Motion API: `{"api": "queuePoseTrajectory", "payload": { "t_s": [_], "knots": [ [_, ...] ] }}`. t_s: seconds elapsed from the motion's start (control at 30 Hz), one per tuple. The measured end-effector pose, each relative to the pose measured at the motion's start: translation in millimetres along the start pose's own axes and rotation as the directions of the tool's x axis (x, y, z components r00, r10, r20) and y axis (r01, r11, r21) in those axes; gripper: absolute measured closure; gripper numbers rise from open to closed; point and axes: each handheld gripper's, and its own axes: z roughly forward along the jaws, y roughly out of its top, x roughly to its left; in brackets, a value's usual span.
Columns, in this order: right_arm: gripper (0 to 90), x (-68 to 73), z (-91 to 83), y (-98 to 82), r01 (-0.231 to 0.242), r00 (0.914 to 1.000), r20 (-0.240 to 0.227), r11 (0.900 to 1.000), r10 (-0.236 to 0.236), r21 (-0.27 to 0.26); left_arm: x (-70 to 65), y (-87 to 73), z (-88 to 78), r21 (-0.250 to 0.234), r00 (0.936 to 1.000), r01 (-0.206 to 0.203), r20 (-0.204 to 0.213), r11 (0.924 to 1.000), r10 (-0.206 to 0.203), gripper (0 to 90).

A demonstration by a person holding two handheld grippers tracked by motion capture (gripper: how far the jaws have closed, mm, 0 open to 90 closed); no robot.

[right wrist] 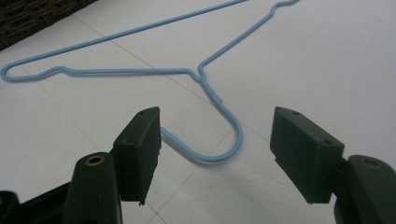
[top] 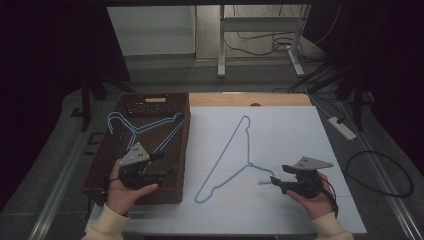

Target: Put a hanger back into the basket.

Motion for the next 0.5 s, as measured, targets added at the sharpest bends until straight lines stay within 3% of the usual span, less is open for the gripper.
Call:
{"api": "queuePoseTrajectory", "payload": {
  "t_s": [0.5],
  "knots": [
    [34.6,-2.9,1.3,1.0,-0.002,0.9999,0.011,1.0,0.002,0.006,-13.9,-2.6,7.6,0.031,0.9994,-0.027,0.023,0.9991,0.026,32.7]
  ]
}}
